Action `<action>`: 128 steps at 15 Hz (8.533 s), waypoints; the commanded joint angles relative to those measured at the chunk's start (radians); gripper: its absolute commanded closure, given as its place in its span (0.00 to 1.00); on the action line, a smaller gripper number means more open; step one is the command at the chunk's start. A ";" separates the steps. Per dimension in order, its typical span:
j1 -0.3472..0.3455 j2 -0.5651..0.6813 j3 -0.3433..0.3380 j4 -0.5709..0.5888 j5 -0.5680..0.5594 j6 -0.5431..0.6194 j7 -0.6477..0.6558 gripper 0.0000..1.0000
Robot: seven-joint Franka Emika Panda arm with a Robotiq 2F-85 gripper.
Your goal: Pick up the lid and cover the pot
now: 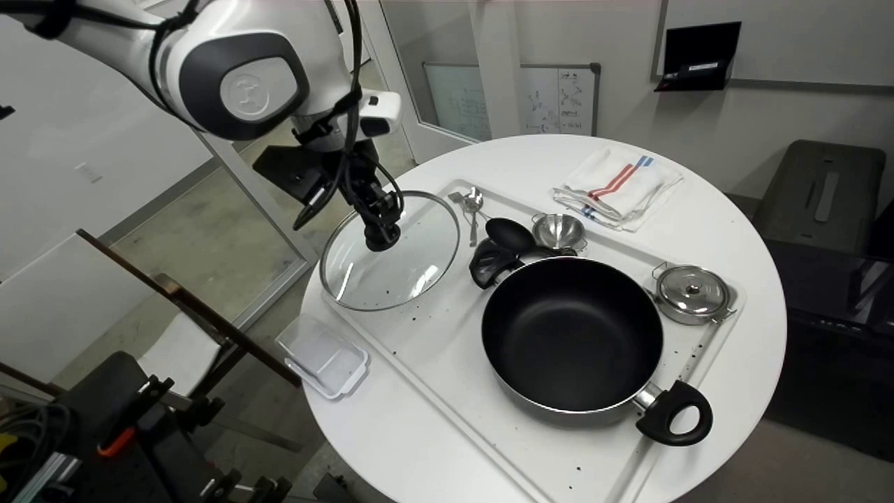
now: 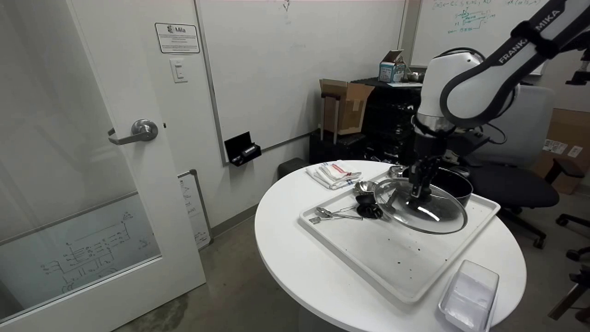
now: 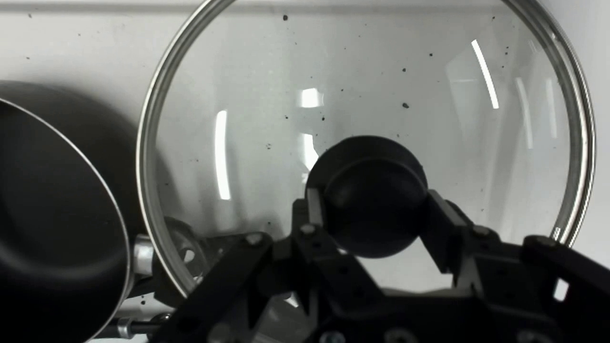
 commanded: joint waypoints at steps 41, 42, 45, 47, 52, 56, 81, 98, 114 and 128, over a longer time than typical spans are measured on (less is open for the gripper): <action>-0.267 0.317 -0.239 0.548 0.285 -0.333 0.561 0.75; -0.269 0.327 -0.241 0.560 0.283 -0.336 0.574 0.75; -0.273 0.354 -0.244 0.591 0.278 -0.348 0.609 0.75; -0.277 0.373 -0.245 0.612 0.277 -0.355 0.631 0.75; -0.282 0.407 -0.246 0.653 0.272 -0.361 0.673 0.75; -0.280 0.417 -0.244 0.665 0.269 -0.348 0.687 0.75; -0.265 0.460 -0.239 0.692 0.263 -0.341 0.697 0.75; -0.271 0.480 -0.240 0.720 0.262 -0.351 0.702 0.75; -0.268 0.466 -0.233 0.723 0.265 -0.340 0.698 0.00; -0.263 0.440 -0.215 0.671 0.268 -0.325 0.676 0.00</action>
